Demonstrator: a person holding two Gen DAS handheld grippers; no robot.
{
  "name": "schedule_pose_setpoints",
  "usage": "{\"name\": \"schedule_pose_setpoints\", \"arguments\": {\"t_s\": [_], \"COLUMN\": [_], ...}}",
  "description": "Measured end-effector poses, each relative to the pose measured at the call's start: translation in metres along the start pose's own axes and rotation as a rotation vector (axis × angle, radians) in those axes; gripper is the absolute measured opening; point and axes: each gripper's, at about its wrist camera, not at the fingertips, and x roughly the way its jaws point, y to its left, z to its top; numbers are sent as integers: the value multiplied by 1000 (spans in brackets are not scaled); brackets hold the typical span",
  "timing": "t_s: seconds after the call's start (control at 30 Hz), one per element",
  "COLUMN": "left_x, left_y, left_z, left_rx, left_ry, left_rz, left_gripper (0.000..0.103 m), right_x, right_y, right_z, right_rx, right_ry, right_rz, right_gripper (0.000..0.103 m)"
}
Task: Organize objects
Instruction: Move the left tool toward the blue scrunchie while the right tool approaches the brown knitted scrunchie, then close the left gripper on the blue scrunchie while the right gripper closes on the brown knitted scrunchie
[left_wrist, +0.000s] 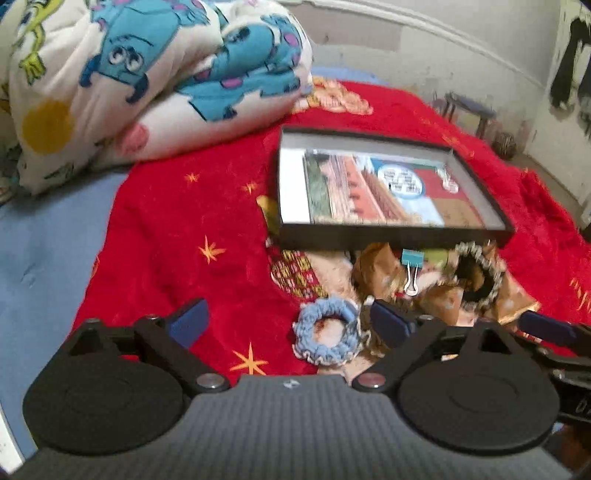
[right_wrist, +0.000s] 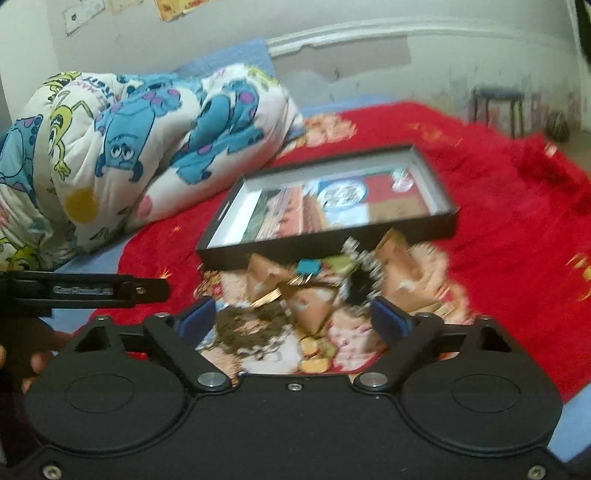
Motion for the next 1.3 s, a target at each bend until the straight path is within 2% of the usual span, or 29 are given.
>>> {"name": "schedule_pose_setpoints", "arguments": {"t_s": [0.07,0.2,0.3,0.4,0.5,0.93,1.13,1.2,1.3], "left_x": [6,20,31,39,40,42,43,45,49], "left_y": [-3,-9,-10,-5,-3,-10,-12,-16,-20], "left_z": [-2,-5,-4,-5,-7,-8,-9,-10,-12], "left_rx": [15,31,44,16,10,44,45,62,74], "left_ry": [18,55,91,139,142,149,109,112,112], "left_rz": [1,45,92,74,89,85,89,91,117], "left_gripper": [94,92,89,85,84,83,83,84,85], "right_x": [11,36,50,62,69,78,82,83,85], "right_y": [-1,-2,-2,-4,-4,-2,-2,-3,-4], "right_z": [-3,-7,-11,-12,-14,-16,-17,-18,-18], "right_rx": [31,66,80,100,95,113,132,142,151], "right_ry": [24,90,122,159,172,165,160,155,155], "right_rz": [32,58,50,47,16,39,21,0,-4], "right_gripper": [82,70,63,56,48,45,43,38,36]}}
